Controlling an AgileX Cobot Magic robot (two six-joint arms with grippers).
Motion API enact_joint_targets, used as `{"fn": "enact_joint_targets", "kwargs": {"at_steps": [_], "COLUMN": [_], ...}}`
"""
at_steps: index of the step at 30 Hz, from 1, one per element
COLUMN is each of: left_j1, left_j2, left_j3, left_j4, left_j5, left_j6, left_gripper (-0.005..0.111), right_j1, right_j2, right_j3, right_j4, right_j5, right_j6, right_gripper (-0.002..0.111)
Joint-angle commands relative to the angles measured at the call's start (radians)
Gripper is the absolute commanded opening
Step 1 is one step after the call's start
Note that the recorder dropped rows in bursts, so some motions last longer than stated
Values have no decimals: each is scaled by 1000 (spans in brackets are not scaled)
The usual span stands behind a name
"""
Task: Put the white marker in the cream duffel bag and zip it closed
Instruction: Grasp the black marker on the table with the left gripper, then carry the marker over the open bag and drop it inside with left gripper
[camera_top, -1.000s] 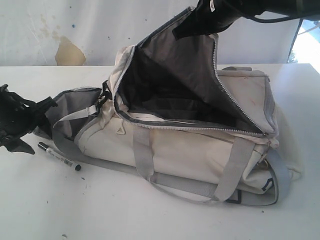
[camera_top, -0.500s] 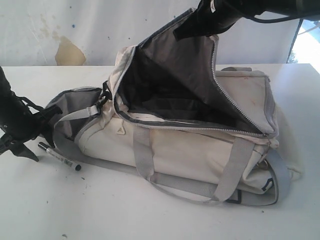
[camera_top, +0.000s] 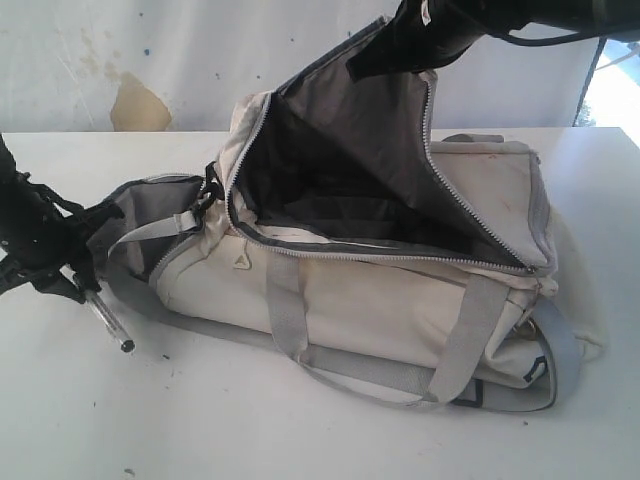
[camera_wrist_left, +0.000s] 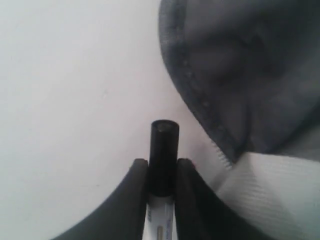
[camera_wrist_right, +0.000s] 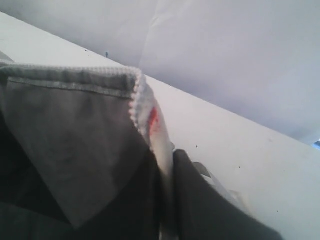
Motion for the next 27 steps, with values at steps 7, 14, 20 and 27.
{"fn": "enact_joint_targets", "kwargs": {"at_steps": [7, 14, 20, 27], "left_j1": [-2, -14, -97, -237], "left_j2": [-193, -236, -236, -236], "left_j3": [2, 2, 2, 2], "left_j4": [-218, -791, -914, -1007], "left_j5": [-6, -22, -106, -382], "left_j6": [312, 729, 820, 895], "left_gripper": [0, 0, 0, 0], "right_j1": [-11, -11, -11, -11], "right_j2": [-12, -12, -12, -12], "right_j3": [-9, -9, -9, -9], "right_j4": [-2, -2, -2, 4], "right_j5": [-9, -5, -1, 8], "right_j6": [4, 4, 4, 4], "right_gripper": [0, 0, 0, 0]}}
